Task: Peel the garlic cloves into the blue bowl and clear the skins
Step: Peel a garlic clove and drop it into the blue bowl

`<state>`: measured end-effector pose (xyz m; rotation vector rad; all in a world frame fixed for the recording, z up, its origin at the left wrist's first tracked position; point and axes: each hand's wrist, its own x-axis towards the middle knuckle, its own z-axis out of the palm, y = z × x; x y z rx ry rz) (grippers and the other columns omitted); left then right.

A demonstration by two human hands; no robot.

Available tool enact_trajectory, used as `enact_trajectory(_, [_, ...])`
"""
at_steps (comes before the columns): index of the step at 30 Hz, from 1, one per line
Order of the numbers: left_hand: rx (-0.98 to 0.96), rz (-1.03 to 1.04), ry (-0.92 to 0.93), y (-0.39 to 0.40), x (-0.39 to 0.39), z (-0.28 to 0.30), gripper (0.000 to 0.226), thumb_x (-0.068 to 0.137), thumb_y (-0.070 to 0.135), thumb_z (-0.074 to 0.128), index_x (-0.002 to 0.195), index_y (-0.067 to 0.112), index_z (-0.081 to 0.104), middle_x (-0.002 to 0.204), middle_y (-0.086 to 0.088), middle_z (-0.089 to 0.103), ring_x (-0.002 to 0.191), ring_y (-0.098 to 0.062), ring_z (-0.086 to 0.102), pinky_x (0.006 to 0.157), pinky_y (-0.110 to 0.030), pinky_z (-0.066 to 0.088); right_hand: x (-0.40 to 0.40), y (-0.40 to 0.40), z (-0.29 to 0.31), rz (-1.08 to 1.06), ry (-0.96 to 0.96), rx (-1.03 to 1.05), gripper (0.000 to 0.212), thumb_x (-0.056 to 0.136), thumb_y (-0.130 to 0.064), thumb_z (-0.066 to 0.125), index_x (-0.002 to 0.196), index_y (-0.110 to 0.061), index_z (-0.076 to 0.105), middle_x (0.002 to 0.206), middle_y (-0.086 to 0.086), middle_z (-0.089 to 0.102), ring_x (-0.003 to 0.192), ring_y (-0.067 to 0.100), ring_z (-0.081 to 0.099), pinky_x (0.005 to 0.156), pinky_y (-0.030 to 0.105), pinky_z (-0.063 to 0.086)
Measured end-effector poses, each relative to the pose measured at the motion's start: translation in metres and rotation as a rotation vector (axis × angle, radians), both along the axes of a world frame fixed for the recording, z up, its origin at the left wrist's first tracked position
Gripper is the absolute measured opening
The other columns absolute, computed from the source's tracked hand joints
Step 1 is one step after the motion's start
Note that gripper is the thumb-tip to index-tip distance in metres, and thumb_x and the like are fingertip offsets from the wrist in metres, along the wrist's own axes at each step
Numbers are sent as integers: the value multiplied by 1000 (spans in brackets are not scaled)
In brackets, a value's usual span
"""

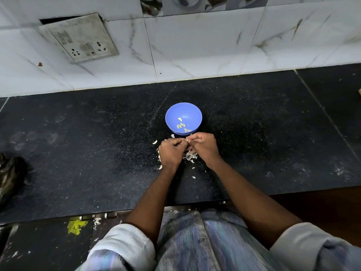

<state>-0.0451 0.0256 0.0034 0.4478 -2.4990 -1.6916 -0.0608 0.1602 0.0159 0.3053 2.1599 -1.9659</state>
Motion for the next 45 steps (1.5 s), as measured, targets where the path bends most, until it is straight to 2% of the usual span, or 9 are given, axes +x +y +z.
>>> enact_trajectory(6, [9, -16, 44, -1, 3, 1, 15, 79, 29, 77, 87, 20, 86, 74, 13, 78, 64, -12, 73, 66, -42, 64, -4, 3, 1, -145, -105, -227, 13, 97, -3, 67, 109, 0, 71, 94, 14, 79, 76, 18, 76, 64, 26, 60])
enact_trajectory(10, [-23, -12, 67, 0, 4, 5, 4, 81, 26, 82, 81, 23, 86, 70, 14, 76, 65, -6, 72, 67, -34, 62, -5, 8, -2, -140, -110, -320, 16, 96, -2, 68, 111, 0, 71, 95, 16, 76, 77, 16, 71, 73, 27, 59])
enact_trajectory(14, [-136, -43, 69, -3, 0, 3, 7, 76, 24, 88, 72, 25, 82, 69, 14, 74, 67, -6, 69, 63, -35, 59, -4, 8, -6, -88, -95, -222, 16, 96, 3, 65, 108, -4, 73, 88, 11, 77, 78, 16, 72, 76, 27, 58])
enact_trajectory(17, [-107, -71, 52, -3, 0, 3, 13, 74, 24, 94, 80, 29, 83, 79, 17, 76, 66, -4, 70, 65, -33, 62, -5, 8, -5, -83, -82, -165, 20, 91, 6, 69, 111, 1, 70, 91, 17, 77, 76, 17, 72, 73, 27, 59])
enact_trajectory(22, [-103, -56, 107, -2, 2, 5, 13, 85, 29, 88, 96, 24, 83, 89, 15, 78, 71, -2, 72, 71, -32, 63, -4, 10, -7, -53, -50, -92, 11, 94, 1, 69, 105, 0, 72, 89, 17, 77, 71, 14, 71, 70, 26, 59])
enact_trajectory(26, [-146, -70, 117, -2, 4, 8, 3, 89, 27, 81, 89, 27, 84, 81, 16, 77, 68, -1, 71, 67, -34, 62, -4, 9, -8, -20, -18, -46, 11, 93, 1, 70, 102, -1, 74, 88, 13, 78, 70, 13, 70, 67, 23, 58])
enact_trajectory(34, [-213, -6, 24, -3, 3, 5, 10, 89, 32, 73, 86, 29, 83, 76, 15, 76, 68, 1, 70, 68, -33, 61, -6, 7, -3, -40, 20, -98, 18, 87, 6, 74, 105, 4, 74, 90, 20, 77, 75, 18, 72, 74, 25, 61])
enact_trajectory(39, [-156, -56, 9, 0, 4, 7, 8, 87, 24, 77, 84, 24, 84, 74, 14, 77, 66, 2, 70, 68, -32, 62, -6, 7, -11, -67, 16, -69, 7, 91, 2, 72, 97, -2, 75, 83, 14, 76, 69, 15, 68, 68, 26, 58])
enact_trajectory(45, [-21, -91, -10, -2, 2, 1, 9, 92, 26, 78, 90, 22, 86, 74, 12, 78, 65, -7, 74, 68, -41, 65, -6, 8, -10, -75, 42, -47, 7, 94, -1, 70, 98, -3, 74, 82, 12, 74, 67, 10, 64, 62, 20, 53])
